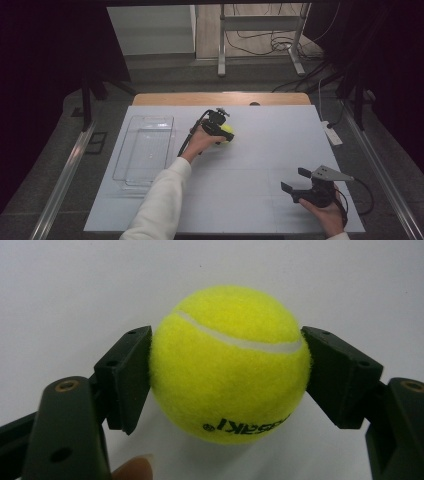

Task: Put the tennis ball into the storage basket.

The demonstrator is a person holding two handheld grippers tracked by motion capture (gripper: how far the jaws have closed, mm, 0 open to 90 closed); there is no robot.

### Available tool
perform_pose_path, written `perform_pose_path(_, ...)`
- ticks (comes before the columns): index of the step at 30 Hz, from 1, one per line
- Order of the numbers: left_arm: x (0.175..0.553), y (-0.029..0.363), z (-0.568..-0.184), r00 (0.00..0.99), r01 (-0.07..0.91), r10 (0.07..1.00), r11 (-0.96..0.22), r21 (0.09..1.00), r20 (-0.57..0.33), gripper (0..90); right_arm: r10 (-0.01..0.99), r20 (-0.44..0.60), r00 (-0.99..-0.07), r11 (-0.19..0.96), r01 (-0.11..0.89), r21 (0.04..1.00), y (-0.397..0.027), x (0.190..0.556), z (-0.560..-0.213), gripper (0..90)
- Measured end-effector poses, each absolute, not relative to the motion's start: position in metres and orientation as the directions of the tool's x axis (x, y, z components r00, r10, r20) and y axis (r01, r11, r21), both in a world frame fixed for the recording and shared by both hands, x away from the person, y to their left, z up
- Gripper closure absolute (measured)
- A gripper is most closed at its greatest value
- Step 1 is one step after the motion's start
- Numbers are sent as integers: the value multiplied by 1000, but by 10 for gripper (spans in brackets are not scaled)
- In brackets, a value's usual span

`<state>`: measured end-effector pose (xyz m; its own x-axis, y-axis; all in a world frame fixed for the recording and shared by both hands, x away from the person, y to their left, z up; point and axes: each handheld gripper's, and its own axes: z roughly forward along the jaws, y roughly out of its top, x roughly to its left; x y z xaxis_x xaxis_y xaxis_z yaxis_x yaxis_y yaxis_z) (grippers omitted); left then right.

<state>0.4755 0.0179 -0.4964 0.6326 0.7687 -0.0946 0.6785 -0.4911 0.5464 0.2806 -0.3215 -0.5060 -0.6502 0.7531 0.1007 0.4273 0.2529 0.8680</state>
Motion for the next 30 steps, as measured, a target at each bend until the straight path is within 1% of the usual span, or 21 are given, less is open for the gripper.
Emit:
perform_pose_path(7, 472, 23, -489, 637, 669, 765, -484, 564, -100, 266, 754, 101, -650, 252, 427, 868, -322, 281, -506, 97)
perform_pose_path(30, 443, 36, -467, 678, 607, 727, -474, 638, -104, 267, 755, 94, -649, 260, 428, 865, -320, 281, -507, 98)
